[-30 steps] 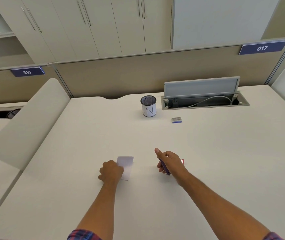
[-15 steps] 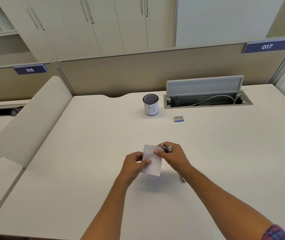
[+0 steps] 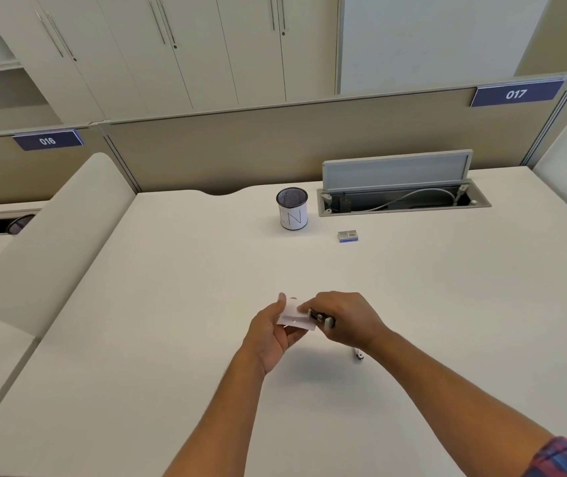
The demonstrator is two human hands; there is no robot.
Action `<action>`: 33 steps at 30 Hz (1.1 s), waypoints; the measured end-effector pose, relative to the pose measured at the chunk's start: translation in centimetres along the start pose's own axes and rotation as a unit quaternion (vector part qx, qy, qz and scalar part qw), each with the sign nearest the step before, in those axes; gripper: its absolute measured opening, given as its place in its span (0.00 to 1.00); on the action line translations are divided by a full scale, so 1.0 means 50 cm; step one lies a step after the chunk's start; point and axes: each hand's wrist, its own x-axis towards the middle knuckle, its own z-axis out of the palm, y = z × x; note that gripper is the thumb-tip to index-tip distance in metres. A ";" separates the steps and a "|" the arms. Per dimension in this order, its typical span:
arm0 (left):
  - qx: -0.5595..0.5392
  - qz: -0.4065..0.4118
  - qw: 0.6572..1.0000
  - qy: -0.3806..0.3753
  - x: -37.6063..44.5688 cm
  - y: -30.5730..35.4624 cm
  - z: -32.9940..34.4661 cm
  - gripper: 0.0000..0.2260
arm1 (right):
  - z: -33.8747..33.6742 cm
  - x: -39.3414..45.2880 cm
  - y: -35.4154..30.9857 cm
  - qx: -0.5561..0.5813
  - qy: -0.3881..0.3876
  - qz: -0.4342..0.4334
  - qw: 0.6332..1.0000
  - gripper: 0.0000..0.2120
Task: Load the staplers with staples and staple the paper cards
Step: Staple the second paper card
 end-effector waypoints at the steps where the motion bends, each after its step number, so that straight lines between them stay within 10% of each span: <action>1: 0.026 0.014 0.999 0.011 0.003 -0.002 -0.001 0.17 | -0.001 -0.001 0.001 0.005 -0.004 -0.001 1.000 0.23; 13: 0.087 0.103 0.991 0.022 0.008 -0.004 0.010 0.13 | 0.000 -0.005 -0.002 0.075 -0.032 -0.016 0.997 0.12; 23: 0.075 0.152 0.984 0.053 0.011 -0.007 0.018 0.14 | -0.014 0.003 -0.008 0.328 0.010 0.264 0.907 0.12; 33: 0.160 0.124 0.979 0.031 0.000 -0.003 0.020 0.10 | -0.025 0.027 0.001 0.399 0.038 0.315 0.860 0.10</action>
